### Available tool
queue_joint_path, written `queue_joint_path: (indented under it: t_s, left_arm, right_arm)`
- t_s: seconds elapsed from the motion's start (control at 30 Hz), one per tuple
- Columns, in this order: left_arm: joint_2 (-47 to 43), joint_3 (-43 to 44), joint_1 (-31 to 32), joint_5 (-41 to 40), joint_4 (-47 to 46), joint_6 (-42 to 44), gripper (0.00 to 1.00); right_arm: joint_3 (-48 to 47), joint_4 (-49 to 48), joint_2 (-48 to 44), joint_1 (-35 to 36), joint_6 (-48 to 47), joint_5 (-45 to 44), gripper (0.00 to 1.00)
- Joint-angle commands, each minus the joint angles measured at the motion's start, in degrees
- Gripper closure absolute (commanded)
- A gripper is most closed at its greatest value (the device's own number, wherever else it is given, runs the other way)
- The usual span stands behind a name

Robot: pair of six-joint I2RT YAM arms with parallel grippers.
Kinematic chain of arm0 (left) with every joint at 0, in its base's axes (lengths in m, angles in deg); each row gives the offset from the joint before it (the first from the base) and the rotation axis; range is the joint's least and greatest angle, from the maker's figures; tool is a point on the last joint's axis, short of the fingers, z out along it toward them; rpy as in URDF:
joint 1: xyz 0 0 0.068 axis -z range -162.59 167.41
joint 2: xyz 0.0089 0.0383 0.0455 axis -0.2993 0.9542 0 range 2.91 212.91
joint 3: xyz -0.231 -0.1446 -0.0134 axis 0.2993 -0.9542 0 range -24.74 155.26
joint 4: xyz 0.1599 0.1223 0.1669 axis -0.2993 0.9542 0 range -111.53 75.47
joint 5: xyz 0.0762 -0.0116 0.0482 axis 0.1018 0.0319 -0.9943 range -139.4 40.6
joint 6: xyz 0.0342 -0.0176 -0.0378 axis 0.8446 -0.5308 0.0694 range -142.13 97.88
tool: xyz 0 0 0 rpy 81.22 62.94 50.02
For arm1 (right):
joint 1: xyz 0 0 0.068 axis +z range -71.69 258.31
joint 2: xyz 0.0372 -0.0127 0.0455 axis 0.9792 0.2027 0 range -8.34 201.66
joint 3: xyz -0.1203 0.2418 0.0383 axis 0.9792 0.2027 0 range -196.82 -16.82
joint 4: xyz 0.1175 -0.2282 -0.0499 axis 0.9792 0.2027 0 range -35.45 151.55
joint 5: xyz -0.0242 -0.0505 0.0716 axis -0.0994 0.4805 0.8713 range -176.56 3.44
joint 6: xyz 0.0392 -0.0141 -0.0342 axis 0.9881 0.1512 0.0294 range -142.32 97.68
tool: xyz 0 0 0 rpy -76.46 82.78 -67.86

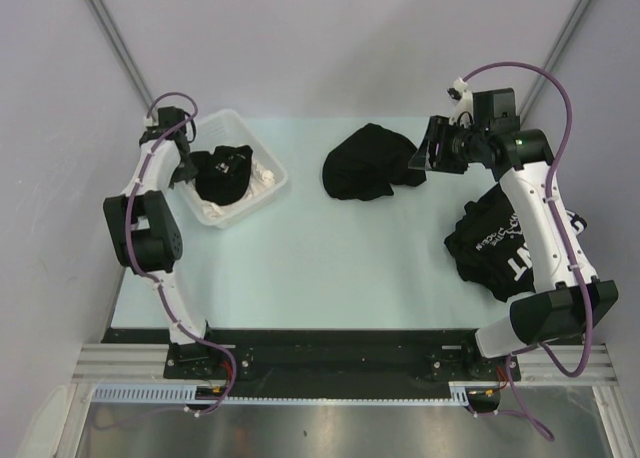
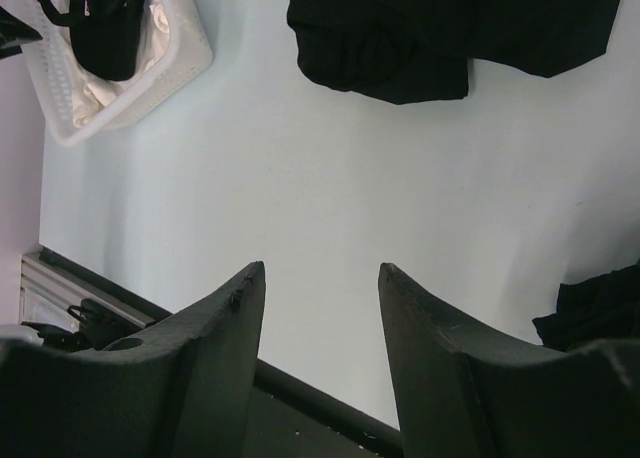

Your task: Fold and stack the t-shirts

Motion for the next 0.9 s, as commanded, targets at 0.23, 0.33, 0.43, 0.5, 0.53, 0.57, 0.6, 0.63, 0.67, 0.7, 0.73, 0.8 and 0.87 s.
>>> queue_joint_path:
  t_s: [0.23, 0.33, 0.43, 0.5, 0.53, 0.57, 0.6, 0.63, 0.67, 0.7, 0.73, 0.8, 0.87]
  left_arm:
    - [-16.4, -6.7, 2.0, 8.6, -2.6, 1.1, 0.53]
    - [-20.0, -11.4, 6.7, 9.9, -3.1, 3.3, 0.55]
    - [-21.4, -15.7, 12.9, 9.2, -3.9, 3.8, 0.59]
    - [-21.4, -17.2, 15.4, 8.5, -4.2, 3.3, 0.58]
    - [-21.3, -18.2, 17.4, 8.8, -4.6, 2.7, 0.57]
    - [-21.1, -18.6, 18.3, 9.0, -4.9, 2.4, 0.57]
    - [-21.0, -19.0, 19.3, 9.1, -5.3, 2.2, 0.56]
    - [-20.6, -19.3, 20.9, 9.1, -5.8, 2.1, 0.55]
    - [-20.2, -19.3, 21.6, 9.0, -5.8, 2.1, 0.54]
    - [-19.3, -19.1, 22.2, 9.1, -6.0, 2.1, 0.54]
    - [-18.8, -18.8, 23.1, 9.1, -6.0, 2.2, 0.54]
    - [-17.4, -18.5, 23.8, 8.8, -5.8, 2.4, 0.54]
    - [-16.5, -18.1, 24.7, 8.7, -5.8, 3.1, 0.54]
  right_arm:
    - [2.5, -4.2, -3.0, -0.5, 1.4, 2.6, 0.46]
    - [3.9, -6.1, -3.3, -0.5, 2.6, 3.5, 0.46]
    - [4.7, -7.7, -3.5, -0.5, 3.7, 4.5, 0.46]
    - [4.7, -8.1, -3.6, -0.4, 3.9, 4.8, 0.46]
    - [4.7, -8.1, -3.8, -0.4, 4.2, 4.7, 0.46]
    - [4.8, -8.0, -4.1, -0.4, 4.2, 4.6, 0.46]
    - [5.0, -8.0, -4.4, -0.4, 4.0, 4.5, 0.46]
    - [5.2, -7.9, -4.8, -0.4, 3.9, 4.2, 0.46]
    - [5.4, -7.6, -5.5, -0.5, 3.8, 3.8, 0.46]
    - [5.6, -7.3, -5.8, -0.5, 3.5, 3.5, 0.46]
    - [6.0, -6.9, -6.2, -0.5, 3.2, 2.9, 0.46]
    - [6.6, -6.6, -7.3, -0.7, 2.7, 2.4, 0.45]
    - [6.8, -5.7, -8.3, -1.0, 2.0, 1.9, 0.46]
